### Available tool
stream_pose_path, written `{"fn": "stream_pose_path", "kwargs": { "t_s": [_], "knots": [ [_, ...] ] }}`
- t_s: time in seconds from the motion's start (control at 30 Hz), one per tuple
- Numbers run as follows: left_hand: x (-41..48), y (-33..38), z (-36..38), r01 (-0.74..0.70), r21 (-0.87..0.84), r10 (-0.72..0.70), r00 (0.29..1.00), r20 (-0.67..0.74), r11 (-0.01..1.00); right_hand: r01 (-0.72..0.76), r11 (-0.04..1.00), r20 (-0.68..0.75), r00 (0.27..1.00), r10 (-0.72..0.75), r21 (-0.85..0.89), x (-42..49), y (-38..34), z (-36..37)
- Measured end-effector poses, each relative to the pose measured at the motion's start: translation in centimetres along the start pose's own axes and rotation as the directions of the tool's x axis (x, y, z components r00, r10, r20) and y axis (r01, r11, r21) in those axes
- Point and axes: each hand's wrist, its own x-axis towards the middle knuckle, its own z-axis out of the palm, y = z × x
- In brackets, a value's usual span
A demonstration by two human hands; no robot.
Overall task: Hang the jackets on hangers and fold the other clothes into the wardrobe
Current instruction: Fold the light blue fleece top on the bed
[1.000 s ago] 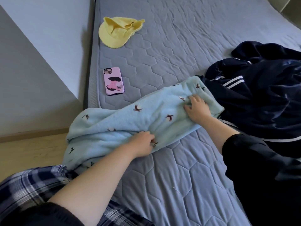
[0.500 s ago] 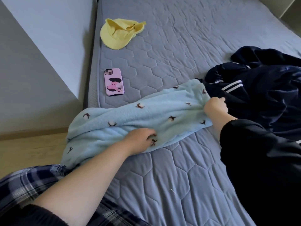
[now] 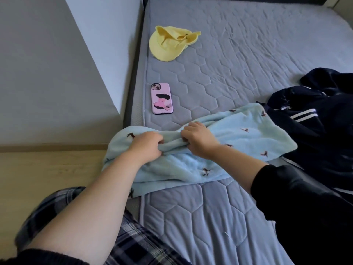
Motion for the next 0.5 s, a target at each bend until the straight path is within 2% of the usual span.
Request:
{"fn": "stream_pose_path", "kwargs": {
  "t_s": [0.07,0.17,0.3,0.37,0.43,0.5],
  "knots": [
    [-0.2,-0.3,0.0,-0.026,0.033,0.021,0.989,0.148,0.999,0.064,0.997,0.048,0.997,-0.063,-0.032,-2.1,-0.7,1.0],
    [-0.3,-0.6,0.2,-0.031,0.020,0.027,0.986,0.167,0.999,-0.028,0.999,0.129,0.991,0.032,-0.027,-3.9,-1.4,1.7],
    [-0.7,-1.2,-0.2,-0.013,0.019,0.012,0.999,0.049,1.000,-0.262,0.961,0.252,0.928,0.275,-0.086,-3.7,-2.1,1.6],
    [-1.0,-1.7,-0.4,0.011,-0.024,-0.011,1.000,-0.017,1.000,-0.302,0.948,0.270,0.909,0.318,-0.103,-3.5,-2.2,1.4],
    [-1.3,-1.8,-0.9,0.071,-0.133,-0.083,0.993,-0.083,0.989,-0.317,0.948,0.260,0.913,0.314,-0.030,-2.8,-2.3,0.7],
    [-1.2,-1.9,-1.5,0.107,-0.199,-0.137,0.980,-0.144,0.974,-0.393,0.913,0.248,0.900,0.358,0.108,-1.5,-1.8,-0.5]
  ]
}}
